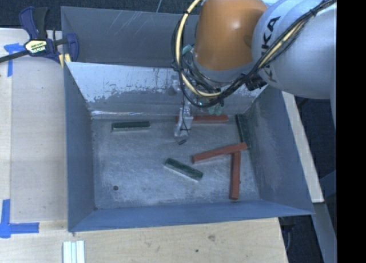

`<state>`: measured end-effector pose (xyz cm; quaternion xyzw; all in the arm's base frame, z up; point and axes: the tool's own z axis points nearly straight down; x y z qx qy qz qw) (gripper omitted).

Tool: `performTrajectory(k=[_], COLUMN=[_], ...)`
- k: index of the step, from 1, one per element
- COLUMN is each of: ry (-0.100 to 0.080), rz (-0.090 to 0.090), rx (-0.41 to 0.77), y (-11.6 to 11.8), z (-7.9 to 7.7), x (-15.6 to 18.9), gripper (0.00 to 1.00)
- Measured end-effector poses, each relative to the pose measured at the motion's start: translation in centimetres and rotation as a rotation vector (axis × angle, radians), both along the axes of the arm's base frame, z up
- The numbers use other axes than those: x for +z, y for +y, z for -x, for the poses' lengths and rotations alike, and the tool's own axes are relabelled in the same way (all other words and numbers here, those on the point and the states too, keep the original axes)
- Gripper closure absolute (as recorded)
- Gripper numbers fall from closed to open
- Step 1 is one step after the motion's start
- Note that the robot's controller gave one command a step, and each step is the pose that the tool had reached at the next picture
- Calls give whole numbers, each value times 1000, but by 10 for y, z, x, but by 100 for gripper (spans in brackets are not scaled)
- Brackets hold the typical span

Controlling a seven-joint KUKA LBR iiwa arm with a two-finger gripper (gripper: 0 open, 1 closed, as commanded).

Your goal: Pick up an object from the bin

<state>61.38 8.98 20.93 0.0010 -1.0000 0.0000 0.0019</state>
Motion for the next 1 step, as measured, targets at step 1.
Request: performTrajectory(k=[1], ry=[-8], rz=[-1], rx=[-2], y=[0], z=[-2], x=[4], gripper=[0])
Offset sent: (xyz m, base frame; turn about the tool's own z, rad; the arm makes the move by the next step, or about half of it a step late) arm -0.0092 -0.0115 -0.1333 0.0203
